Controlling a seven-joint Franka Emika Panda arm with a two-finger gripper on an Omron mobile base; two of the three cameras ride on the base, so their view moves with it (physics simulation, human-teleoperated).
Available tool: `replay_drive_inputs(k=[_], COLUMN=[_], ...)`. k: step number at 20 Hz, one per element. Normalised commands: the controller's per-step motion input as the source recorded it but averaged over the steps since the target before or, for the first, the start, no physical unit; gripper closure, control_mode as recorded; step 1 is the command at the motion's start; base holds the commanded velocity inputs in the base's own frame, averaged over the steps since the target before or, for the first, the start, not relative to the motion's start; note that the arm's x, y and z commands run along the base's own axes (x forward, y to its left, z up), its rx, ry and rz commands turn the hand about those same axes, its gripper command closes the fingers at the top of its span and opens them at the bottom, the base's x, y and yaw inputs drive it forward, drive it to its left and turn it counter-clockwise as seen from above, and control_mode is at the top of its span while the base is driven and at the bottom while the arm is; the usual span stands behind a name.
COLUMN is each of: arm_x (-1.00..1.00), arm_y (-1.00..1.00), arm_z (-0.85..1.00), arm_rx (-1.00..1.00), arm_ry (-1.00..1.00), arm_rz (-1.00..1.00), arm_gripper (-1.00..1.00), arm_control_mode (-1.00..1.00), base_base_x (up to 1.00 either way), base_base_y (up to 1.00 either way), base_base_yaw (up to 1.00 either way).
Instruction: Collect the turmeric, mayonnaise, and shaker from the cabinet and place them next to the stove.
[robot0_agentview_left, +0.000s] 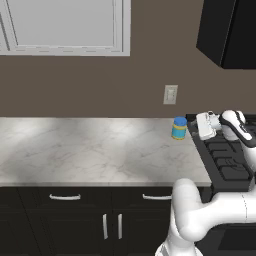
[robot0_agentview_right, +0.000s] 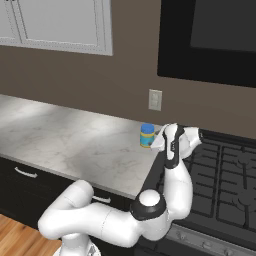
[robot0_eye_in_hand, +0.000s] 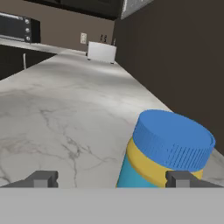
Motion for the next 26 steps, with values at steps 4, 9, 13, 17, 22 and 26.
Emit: replay_drive_inputs(k=[4,9,13,17,22,26], arm_x=[-0.53,-0.66,-0.59,-0.46,-0.34,-0.28], arm_y=[0.37,0.72,0.86,0.98,1.0,1.0], arm_z=[0.08,0.05,0.11,0.16,0.19,0.24], arm_rx=[0.0,0.0,0.0,-0.04,-0.08,-0.09], arm_ry=[-0.12,-0.11,-0.08,-0.01,0.0,0.03], arm_rz=[-0.01,-0.03,-0.05,-0.06,-0.05,-0.06], arm_gripper=[-1.0,-1.0,-1.0,-1.0,-1.0,-1.0], arm_control_mode=[-1.0,-1.0,-1.0,-1.0,-1.0,-1.0], base_base_x=[0.0,0.0,0.0,0.0,0.0,0.0], base_base_y=[0.0,0.0,0.0,0.0,0.0,0.0], base_base_yaw=[0.0,0.0,0.0,0.0,0.0,0.0])
